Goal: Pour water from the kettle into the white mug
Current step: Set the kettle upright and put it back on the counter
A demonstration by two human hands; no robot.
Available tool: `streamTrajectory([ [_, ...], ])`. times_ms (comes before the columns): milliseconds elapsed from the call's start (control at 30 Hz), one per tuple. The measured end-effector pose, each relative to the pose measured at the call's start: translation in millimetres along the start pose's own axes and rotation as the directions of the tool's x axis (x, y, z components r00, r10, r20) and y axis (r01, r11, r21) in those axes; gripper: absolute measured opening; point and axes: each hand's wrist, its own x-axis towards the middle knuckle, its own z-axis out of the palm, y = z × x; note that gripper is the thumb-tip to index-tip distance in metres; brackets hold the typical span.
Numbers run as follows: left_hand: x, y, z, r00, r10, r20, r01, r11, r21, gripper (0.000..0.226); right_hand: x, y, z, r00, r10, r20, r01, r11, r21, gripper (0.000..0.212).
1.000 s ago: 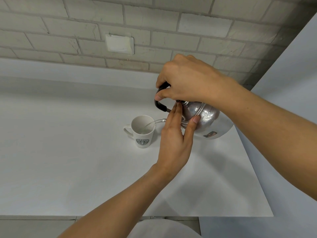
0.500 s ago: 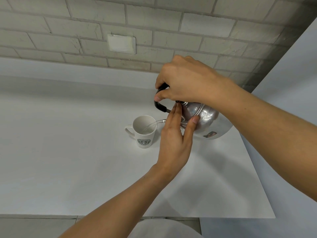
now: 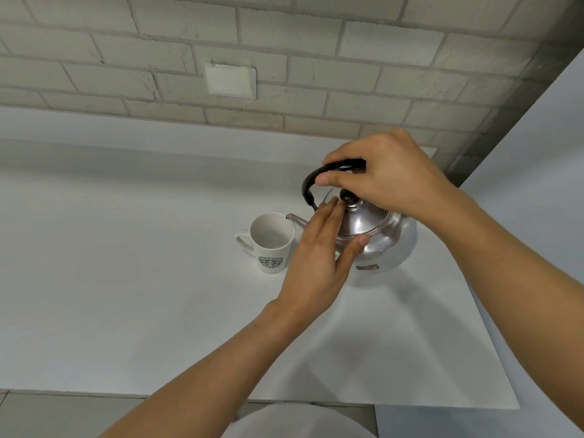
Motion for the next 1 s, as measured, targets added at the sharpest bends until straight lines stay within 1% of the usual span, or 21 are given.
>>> streamTrajectory([
  [67,1.3,-4.8,-4.6,0.992,0.086,-0.097,-0.087,0.996,-0.01,0.043,-9.4,11.6,1.9,0.995,0.063,-0.081,-0.054,0.993,0.104,0.038],
  [133,7.4,-8.2,-11.3,0.965,0.105,-0.24,-0.121,0.991,-0.055,0.026,-19.0,23.0,4.2,0.982,0.123,-0.145,-0.092,0.974,0.209,0.035],
  [167,13.7,-8.6,-15.4,0.952,0.093,-0.292,-0.115,0.992,-0.059,0.026,-23.5,28.2,5.5,0.973,0.15,-0.175,-0.103,0.962,0.251,0.034],
  [200,21.9,-7.9,-19.8,0.949,0.076,-0.307,-0.094,0.995,-0.043,0.032,-27.7,32.9,6.6,0.964,0.177,-0.2,-0.114,0.95,0.291,0.034],
  [233,31.5,-6.7,-23.7,0.961,0.056,-0.271,-0.064,0.998,-0.02,0.041,-31.3,36.9,8.2,0.954,0.203,-0.219,-0.123,0.936,0.33,0.033],
  [267,41.6,-5.4,-26.7,0.98,0.033,-0.195,-0.033,0.999,0.0,0.048,-34.5,40.4,9.9,0.946,0.224,-0.234,-0.129,0.923,0.363,0.033],
  [300,51.5,-4.1,-29.0,0.994,0.021,-0.109,-0.019,1.0,0.017,0.05,-37.0,43.8,12.1,0.939,0.24,-0.248,-0.131,0.913,0.387,0.031],
  [333,60.2,-3.8,-30.4,0.999,0.03,-0.039,-0.029,0.999,0.029,0.047,-38.8,47.0,14.7,0.933,0.249,-0.26,-0.13,0.906,0.403,0.03],
  [400,73.4,-4.7,-30.0,0.998,0.054,0.024,-0.055,0.998,0.038,0.036,-39.8,54.9,20.1,0.923,0.266,-0.277,-0.13,0.896,0.425,0.026],
  [500,89.1,-9.0,-24.4,0.999,0.029,0.019,-0.029,0.999,0.045,0.031,-34.6,72.0,27.6,0.918,0.307,-0.25,-0.161,0.866,0.474,0.025],
  [567,102.1,-12.8,-19.3,1.0,0.018,0.002,-0.018,0.999,0.051,0.03,-28.3,86.8,32.4,0.917,0.323,-0.234,-0.173,0.85,0.497,0.031],
  [633,118.9,-18.5,-15.2,1.0,0.018,-0.022,-0.017,0.998,0.065,0.029,-21.8,104.3,38.8,0.912,0.325,-0.251,-0.179,0.865,0.47,0.041],
  [733,148.5,-30.8,-12.8,0.998,0.009,-0.063,-0.003,0.996,0.092,0.03,-11.7,133.4,52.6,0.905,0.367,-0.216,-0.254,0.873,0.417,0.05],
  [867,186.7,-52.9,-9.4,0.994,-0.054,-0.099,0.061,0.995,0.078,0.027,9.6,164.6,80.8,0.909,0.38,-0.175,-0.274,0.857,0.436,0.043],
  [1000,216.7,-80.3,-2.8,0.993,-0.108,-0.039,0.11,0.992,0.055,0.031,41.4,190.1,109.7,0.892,0.438,-0.109,-0.342,0.813,0.47,0.038],
])
